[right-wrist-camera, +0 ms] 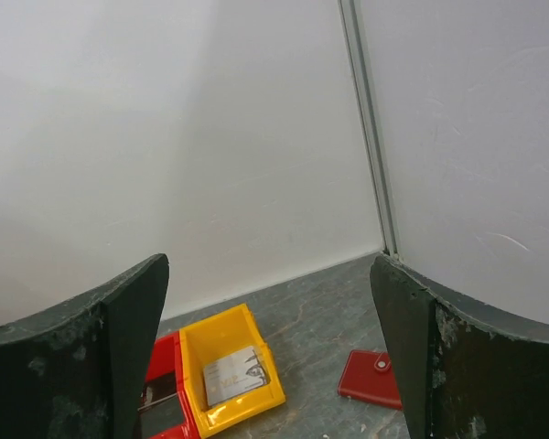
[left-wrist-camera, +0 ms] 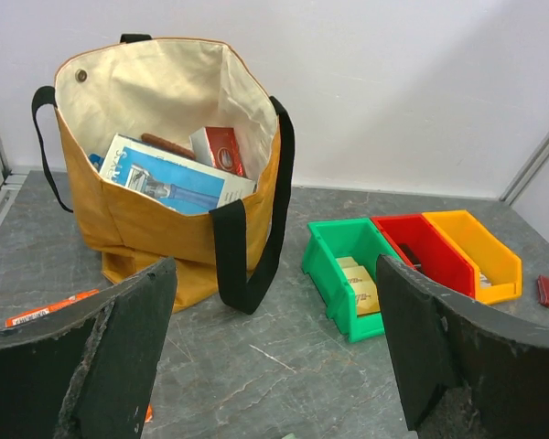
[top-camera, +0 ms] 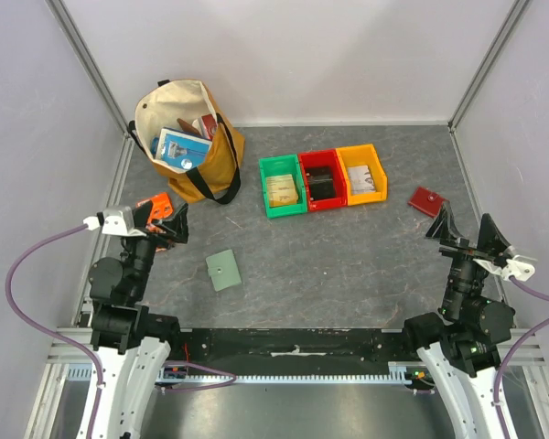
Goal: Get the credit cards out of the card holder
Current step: Move the card holder to the center of the board.
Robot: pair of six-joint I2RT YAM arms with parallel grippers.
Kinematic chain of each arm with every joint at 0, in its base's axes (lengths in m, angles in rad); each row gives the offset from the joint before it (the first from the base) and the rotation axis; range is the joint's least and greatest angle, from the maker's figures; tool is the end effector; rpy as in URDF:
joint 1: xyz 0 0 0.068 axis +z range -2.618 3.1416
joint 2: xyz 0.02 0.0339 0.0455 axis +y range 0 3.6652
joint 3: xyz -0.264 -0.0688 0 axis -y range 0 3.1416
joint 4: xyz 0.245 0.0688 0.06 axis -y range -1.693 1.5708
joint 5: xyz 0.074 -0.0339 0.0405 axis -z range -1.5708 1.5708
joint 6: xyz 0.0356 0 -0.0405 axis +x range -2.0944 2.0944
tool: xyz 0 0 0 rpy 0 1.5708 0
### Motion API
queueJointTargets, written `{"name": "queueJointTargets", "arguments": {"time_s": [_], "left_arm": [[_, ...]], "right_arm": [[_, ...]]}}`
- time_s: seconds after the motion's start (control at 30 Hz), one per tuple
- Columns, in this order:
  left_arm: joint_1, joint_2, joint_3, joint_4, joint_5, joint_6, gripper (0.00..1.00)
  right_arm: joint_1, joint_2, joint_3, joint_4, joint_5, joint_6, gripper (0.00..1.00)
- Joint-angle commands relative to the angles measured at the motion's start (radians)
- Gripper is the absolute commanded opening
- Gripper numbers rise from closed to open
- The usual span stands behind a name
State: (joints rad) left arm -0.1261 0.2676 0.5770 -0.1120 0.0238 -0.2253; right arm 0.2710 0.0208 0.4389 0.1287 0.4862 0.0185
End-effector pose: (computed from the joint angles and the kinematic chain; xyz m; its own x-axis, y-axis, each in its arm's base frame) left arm 0.0872 -0.0119 0.3365 0.1564 -0.2449 -0.9568 0.1886 0.9583 -0.2145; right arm 0.0485 -0.0038 0.3281 0.5036 0.1569 -0.8496 0.1386 0.9560 0.2587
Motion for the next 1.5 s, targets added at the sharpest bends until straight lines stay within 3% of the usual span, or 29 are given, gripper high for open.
{"name": "queueJointTargets", "arguments": {"time_s": [0.0, 0.33, 0.6, 0.83, 1.1, 1.47], "left_arm": [[-0.001, 0.025, -0.011, 0.044, -0.019, -0.032, 0.95], [0.0, 0.175, 0.033, -0.032, -0.062, -0.121, 0.96], [0.0, 0.409, 0.092, -0.164, 0.054, -0.273, 0.96], [-0.033, 0.652, 0.095, -0.179, 0.134, -0.353, 0.96], [-0.204, 0.846, 0.1, -0.195, -0.064, -0.408, 0.96], [-0.247, 0.863, -0.012, -0.245, -0.131, -0.453, 0.96]], "right_arm": [[0.002, -0.01, 0.023, -0.012, 0.002, 0.024, 0.98], [0.007, -0.015, 0.021, -0.02, -0.096, 0.057, 0.98], [0.028, -0.01, 0.009, -0.011, -0.162, 0.038, 0.98], [0.048, 0.01, 0.024, -0.028, -0.241, 0.041, 0.98], [0.066, 0.011, 0.017, -0.024, -0.229, 0.035, 0.98], [0.082, 0.001, 0.015, -0.024, -0.213, 0.032, 0.98]]}}
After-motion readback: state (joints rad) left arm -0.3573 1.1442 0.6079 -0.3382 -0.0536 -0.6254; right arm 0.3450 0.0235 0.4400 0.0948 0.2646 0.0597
